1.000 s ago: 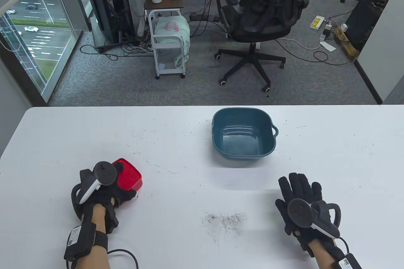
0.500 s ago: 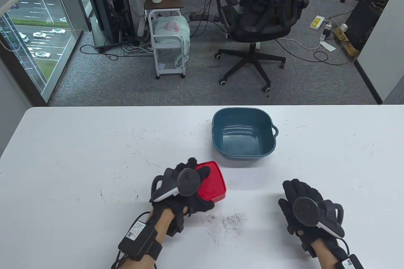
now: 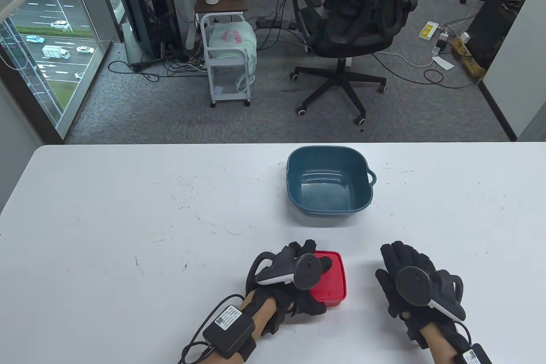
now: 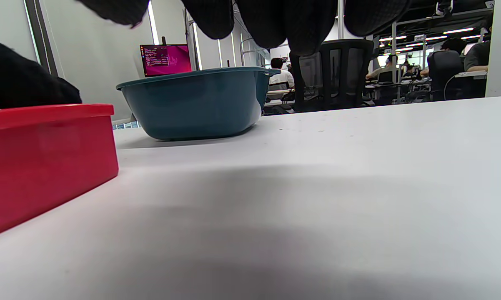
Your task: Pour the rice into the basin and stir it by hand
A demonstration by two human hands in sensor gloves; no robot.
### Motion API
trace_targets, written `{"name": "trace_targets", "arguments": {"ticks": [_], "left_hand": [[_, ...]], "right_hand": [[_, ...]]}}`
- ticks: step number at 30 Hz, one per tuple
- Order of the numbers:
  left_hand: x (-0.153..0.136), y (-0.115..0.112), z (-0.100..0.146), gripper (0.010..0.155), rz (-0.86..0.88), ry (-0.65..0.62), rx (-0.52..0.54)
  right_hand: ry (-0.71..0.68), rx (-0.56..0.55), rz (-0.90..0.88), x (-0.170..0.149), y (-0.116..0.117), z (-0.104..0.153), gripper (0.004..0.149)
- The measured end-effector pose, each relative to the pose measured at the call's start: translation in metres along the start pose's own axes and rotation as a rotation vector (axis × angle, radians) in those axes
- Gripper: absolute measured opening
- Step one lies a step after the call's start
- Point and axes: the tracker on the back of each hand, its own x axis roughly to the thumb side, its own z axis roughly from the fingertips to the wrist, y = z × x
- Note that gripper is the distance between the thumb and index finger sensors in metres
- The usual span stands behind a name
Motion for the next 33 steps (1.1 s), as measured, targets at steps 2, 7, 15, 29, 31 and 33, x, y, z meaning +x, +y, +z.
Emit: {"name": "trace_targets", "arguments": {"ticks": [2,7,15,29,31,33], "left_hand": [[0.001,0.000,0.001,0.119,0.009,0.005,-0.009],[-0.013,0.013,0.031,0.127,0.191,-0.048,0.141],[-0.067,-0.001,0.065,0.130,0.367,0.029,0.166],[-0.067,-0.041,0.023,0.129,0.218,0.224,-0.124],[-0.067,-0.043,0.021,0.130,0.229,0.234,-0.148],[-0.070,-0.045,0.020,0.130,0.259,0.233,-0.162]], "right_hand": [[0.001,0.005,0.001,0.000,0.000,0.000,0.067],[0.002,-0.017,-0.007,0.000,-0.004,0.003,0.067],[-0.002,-0.002,-0.005,0.003,0.000,0.001,0.067],[-0.004,0.003,-0.009,0.004,0.000,0.001,0.067],[-0.009,0.005,-0.008,0.005,0.000,0.001,0.067],[-0.023,0.006,-0.008,0.009,0.000,0.001,0.067]]}}
